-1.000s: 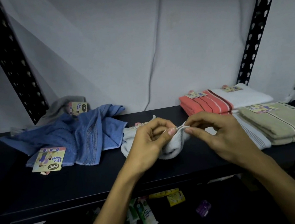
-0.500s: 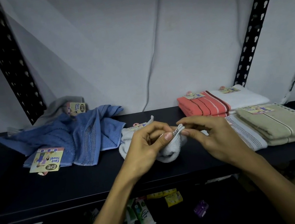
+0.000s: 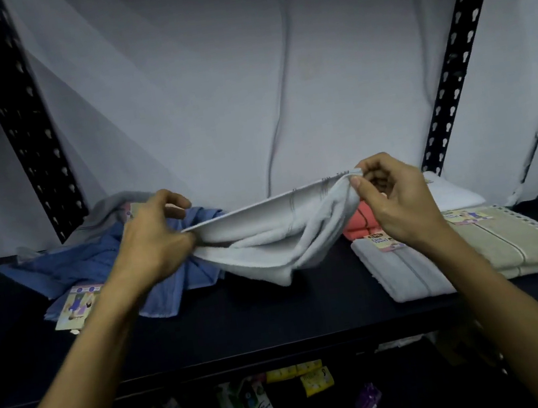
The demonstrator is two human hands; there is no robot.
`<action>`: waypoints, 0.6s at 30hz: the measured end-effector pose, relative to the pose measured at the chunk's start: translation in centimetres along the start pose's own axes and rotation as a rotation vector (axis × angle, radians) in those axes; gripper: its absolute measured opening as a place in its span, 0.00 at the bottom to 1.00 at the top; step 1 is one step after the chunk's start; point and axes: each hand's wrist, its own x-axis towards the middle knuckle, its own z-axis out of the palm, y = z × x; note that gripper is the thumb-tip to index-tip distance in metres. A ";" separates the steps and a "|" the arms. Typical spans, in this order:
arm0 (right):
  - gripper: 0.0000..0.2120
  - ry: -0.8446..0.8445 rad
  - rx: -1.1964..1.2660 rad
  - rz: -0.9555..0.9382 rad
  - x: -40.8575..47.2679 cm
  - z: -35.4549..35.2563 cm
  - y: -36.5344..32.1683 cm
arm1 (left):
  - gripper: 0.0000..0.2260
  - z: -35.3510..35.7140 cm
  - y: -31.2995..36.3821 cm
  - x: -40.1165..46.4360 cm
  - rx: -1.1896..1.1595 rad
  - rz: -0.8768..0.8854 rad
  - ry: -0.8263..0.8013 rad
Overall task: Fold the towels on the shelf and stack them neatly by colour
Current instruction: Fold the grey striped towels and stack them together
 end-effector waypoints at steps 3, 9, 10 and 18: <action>0.01 0.024 -0.053 0.030 1.3 -0.2 1.1 | 0.14 -2.8 -0.3 1.3 0.106 -0.016 -0.062; 0.02 -0.001 -0.289 -0.105 4.0 0.6 1.4 | 0.08 -5.9 1.4 4.1 -0.132 -0.187 -0.489; 0.03 -0.013 -0.307 -0.117 4.5 0.6 1.3 | 0.09 -6.7 1.5 4.7 -0.187 -0.180 -0.537; 0.07 0.010 -0.338 -0.245 8.7 -1.4 -2.0 | 0.08 -11.1 3.3 7.7 -0.555 -0.199 -0.504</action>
